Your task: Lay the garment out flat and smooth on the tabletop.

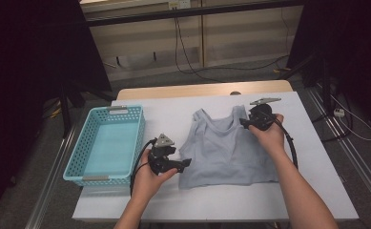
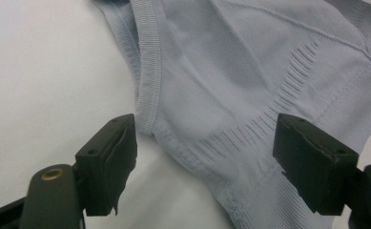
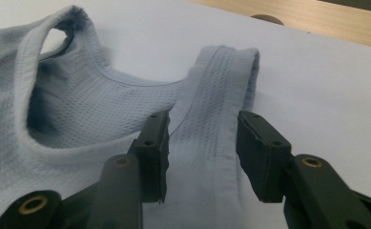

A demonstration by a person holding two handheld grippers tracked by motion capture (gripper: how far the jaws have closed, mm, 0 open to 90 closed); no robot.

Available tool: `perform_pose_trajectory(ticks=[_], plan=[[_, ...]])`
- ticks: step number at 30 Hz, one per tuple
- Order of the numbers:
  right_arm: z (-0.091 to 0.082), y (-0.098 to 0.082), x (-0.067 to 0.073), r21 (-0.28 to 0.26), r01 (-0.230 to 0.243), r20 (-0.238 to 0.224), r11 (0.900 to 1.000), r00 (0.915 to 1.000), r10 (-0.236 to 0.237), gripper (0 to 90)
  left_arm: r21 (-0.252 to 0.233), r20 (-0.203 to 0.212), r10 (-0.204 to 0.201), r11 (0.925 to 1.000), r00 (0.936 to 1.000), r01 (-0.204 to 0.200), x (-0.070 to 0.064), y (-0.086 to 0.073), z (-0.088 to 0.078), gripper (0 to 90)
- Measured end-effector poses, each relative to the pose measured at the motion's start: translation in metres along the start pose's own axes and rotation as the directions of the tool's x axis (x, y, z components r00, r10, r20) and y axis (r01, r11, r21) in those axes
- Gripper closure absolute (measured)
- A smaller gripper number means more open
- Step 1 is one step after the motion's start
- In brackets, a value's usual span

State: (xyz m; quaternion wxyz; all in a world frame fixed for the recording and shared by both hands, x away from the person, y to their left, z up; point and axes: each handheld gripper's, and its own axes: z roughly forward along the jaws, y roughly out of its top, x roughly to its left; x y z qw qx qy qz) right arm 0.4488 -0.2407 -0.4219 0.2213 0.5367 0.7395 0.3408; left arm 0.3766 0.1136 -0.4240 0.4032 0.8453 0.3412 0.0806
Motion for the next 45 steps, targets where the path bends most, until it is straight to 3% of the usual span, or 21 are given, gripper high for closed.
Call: perform_pose_trajectory(ticks=[2,10,18,23,28,32,35,37,41,45], plan=[[0.000,-0.002,0.004,0.007,-0.011,-0.021,1.000,0.9997,0.011,52.9,-0.003,0.001,-0.002,1.0000,1.0000,0.002,0.001,0.000,0.000,23.0],[0.001,0.001,0.030,-0.004,0.053,-0.064,0.999,0.9965,-0.054,51.9,0.003,0.005,-0.004,1.0000,1.0000,0.004,0.000,0.000,0.001,23.0],[0.004,0.003,0.057,-0.010,0.100,-0.142,0.995,0.9848,-0.100,47.8,0.004,0.005,-0.005,1.0000,1.0000,0.005,0.000,-0.001,0.000,22.9],[0.011,0.004,0.068,-0.001,0.125,-0.152,0.992,0.9806,-0.124,47.2,0.002,0.001,-0.003,1.0000,1.0000,0.003,-0.001,-0.001,0.000,22.9],[0.021,0.007,0.073,0.007,0.132,-0.137,0.991,0.9820,-0.130,49.7,0.000,-0.001,-0.001,1.0000,1.0000,0.001,0.000,-0.001,-0.001,23.1],[0.031,0.008,0.075,0.027,0.121,-0.154,0.992,0.9812,-0.116,59.3,-0.005,-0.001,-0.008,1.0000,1.0000,0.008,0.000,-0.001,-0.001,23.1],[0.039,0.008,0.078,0.055,0.122,-0.172,0.991,0.9788,-0.111,71.9,-0.005,0.000,-0.009,0.9999,1.0000,0.009,0.001,-0.001,-0.002,23.2],[0.043,0.009,0.080,0.071,0.131,-0.202,0.989,0.9727,-0.114,84.4,-0.005,0.003,-0.009,1.0000,1.0000,0.009,0.001,-0.002,-0.002,23.4],[0.050,0.012,0.083,0.090,0.148,-0.207,0.985,0.9701,-0.127,89.0,-0.003,0.004,-0.011,0.9999,0.9999,0.011,0.002,-0.003,-0.004,23.4],[0.054,0.016,0.078,0.073,0.117,-0.159,0.990,0.9818,-0.104,89.7,-0.004,0.003,-0.014,0.9999,0.9999,0.014,0.003,-0.004,-0.005,23.5]])
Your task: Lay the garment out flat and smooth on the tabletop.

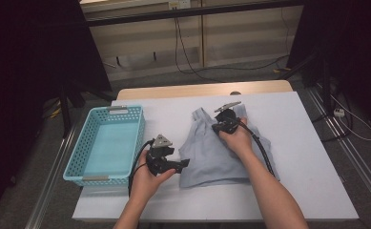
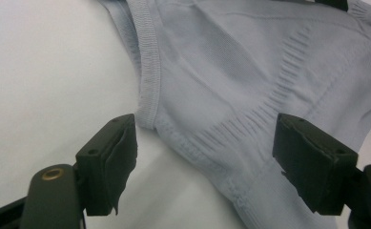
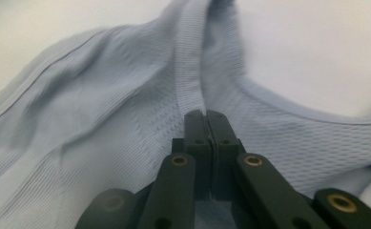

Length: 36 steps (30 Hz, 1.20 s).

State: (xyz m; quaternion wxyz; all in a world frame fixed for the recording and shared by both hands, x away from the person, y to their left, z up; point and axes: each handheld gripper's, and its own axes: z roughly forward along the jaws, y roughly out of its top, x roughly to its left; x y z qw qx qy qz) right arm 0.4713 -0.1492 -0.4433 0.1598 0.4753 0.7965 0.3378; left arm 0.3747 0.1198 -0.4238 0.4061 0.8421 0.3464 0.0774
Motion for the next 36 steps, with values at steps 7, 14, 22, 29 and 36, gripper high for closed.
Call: perform_pose_trajectory(ticks=[7,14,22,29,36], plan=[[0.007,-0.006,-0.004,0.015,-0.006,0.037,1.000,0.9993,0.006,89.7,0.005,-0.004,0.000,1.0000,1.0000,0.000,0.000,-0.001,0.000,23.5],[0.002,-0.009,-0.003,0.039,0.020,0.028,0.999,0.9994,-0.021,76.6,0.013,-0.005,-0.005,0.9999,1.0000,0.005,-0.001,-0.002,0.000,23.3],[-0.015,-0.011,-0.004,-0.005,-0.011,0.027,1.000,0.9996,0.012,47.6,0.013,-0.006,-0.008,0.9999,1.0000,0.008,0.003,-0.002,-0.002,22.8],[-0.044,-0.009,-0.005,-0.061,-0.028,0.011,0.998,0.9995,0.029,29.8,0.015,0.005,-0.014,0.9998,0.9999,0.014,0.001,0.001,-0.002,21.6],[-0.075,-0.020,0.004,-0.133,-0.021,-0.034,0.991,0.9993,0.017,17.8,0.031,0.014,-0.012,0.9995,0.9998,0.012,0.001,0.004,-0.002,19.8]])
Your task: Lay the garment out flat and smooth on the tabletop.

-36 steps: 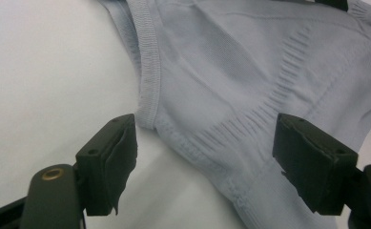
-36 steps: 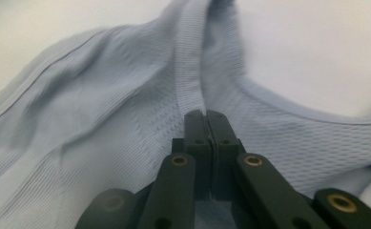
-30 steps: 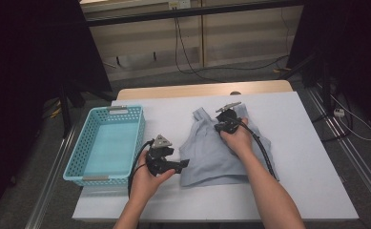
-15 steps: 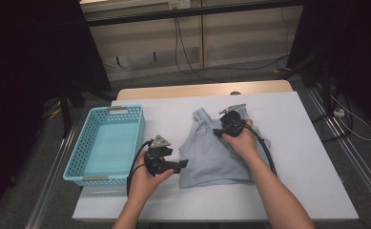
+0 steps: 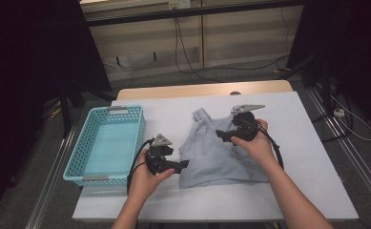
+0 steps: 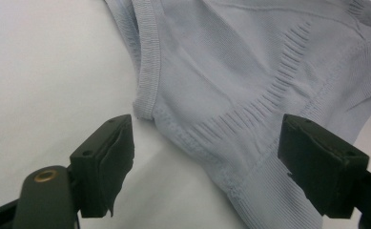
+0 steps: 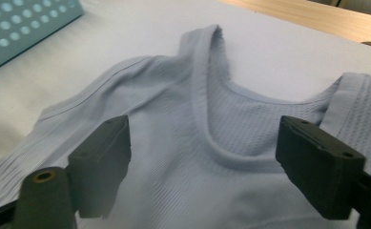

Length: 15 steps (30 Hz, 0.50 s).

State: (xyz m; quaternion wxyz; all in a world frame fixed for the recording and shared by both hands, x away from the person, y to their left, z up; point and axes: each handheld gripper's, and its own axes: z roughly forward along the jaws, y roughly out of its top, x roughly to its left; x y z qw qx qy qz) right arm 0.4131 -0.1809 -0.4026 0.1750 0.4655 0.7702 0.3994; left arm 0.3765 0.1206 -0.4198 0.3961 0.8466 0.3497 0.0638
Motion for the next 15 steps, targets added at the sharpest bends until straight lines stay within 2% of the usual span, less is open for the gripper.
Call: perform_pose_trajectory(ticks=[4,8,12,15], plan=[[-0.008,-0.014,0.007,-0.008,0.019,-0.009,1.000,0.9998,-0.019,14.5,0.013,0.008,0.012,0.9998,0.9999,-0.012,0.000,0.003,-0.002,17.6],[-0.018,-0.025,0.010,-0.033,-0.001,-0.032,0.999,0.9995,0.000,14.2,0.009,0.017,0.016,0.9998,0.9997,-0.016,0.000,0.009,-0.004,17.2],[-0.027,-0.031,0.013,-0.054,0.004,-0.042,0.999,0.9991,-0.007,13.3,0.005,0.026,0.025,0.9997,0.9993,-0.025,0.002,0.017,-0.005,15.8],[-0.031,-0.036,0.016,-0.077,-0.002,-0.052,0.997,0.9986,-0.002,13.4,-0.010,0.034,0.015,0.9998,0.9993,-0.014,0.004,0.024,-0.005,15.0]])
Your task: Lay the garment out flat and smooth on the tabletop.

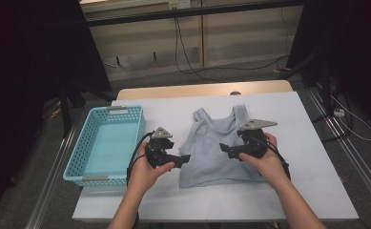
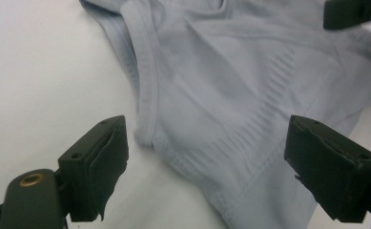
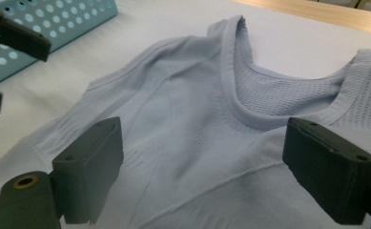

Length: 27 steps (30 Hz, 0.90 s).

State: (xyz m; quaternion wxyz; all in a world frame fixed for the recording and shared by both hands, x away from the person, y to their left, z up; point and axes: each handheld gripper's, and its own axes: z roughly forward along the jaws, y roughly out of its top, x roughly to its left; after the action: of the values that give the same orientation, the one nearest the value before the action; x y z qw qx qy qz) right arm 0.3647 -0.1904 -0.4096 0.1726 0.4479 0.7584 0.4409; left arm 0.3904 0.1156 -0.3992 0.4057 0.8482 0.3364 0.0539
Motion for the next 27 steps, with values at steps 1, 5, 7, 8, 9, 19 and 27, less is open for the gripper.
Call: perform_pose_trajectory(ticks=[1,5,7,8,9,19,27], plan=[[-0.001,-0.001,0.001,-0.003,-0.001,-0.006,1.000,1.0000,0.001,13.6,-0.001,0.008,-0.005,1.0000,1.0000,0.005,0.001,0.002,0.000,14.6],[0.000,-0.006,0.006,0.003,0.014,-0.020,1.000,0.9997,-0.014,13.8,-0.004,0.000,-0.017,0.9998,0.9999,0.017,0.007,0.004,0.002,14.0],[-0.001,-0.006,0.007,0.005,0.027,-0.020,1.000,0.9994,-0.027,13.8,0.000,-0.007,-0.019,0.9998,0.9998,0.019,0.010,0.004,0.002,13.9],[-0.001,-0.006,0.006,0.002,0.023,-0.023,1.000,0.9995,-0.023,13.7,-0.004,-0.010,-0.029,0.9996,0.9995,0.029,0.010,0.003,0.003,13.8],[-0.002,-0.007,0.006,0.002,0.017,-0.028,1.000,0.9995,-0.017,13.6,-0.005,-0.010,-0.026,0.9997,0.9996,0.026,0.011,0.002,0.004,13.7],[-0.010,-0.009,0.012,-0.006,0.034,-0.056,0.999,0.9978,-0.034,13.7,0.022,-0.041,-0.018,0.9996,0.9990,0.019,0.012,-0.007,0.002,12.4],[-0.010,-0.012,0.028,0.010,0.081,-0.090,0.997,0.9928,-0.079,13.2,0.008,-0.051,-0.011,0.9999,0.9986,0.011,0.013,-0.008,-0.003,11.5]])
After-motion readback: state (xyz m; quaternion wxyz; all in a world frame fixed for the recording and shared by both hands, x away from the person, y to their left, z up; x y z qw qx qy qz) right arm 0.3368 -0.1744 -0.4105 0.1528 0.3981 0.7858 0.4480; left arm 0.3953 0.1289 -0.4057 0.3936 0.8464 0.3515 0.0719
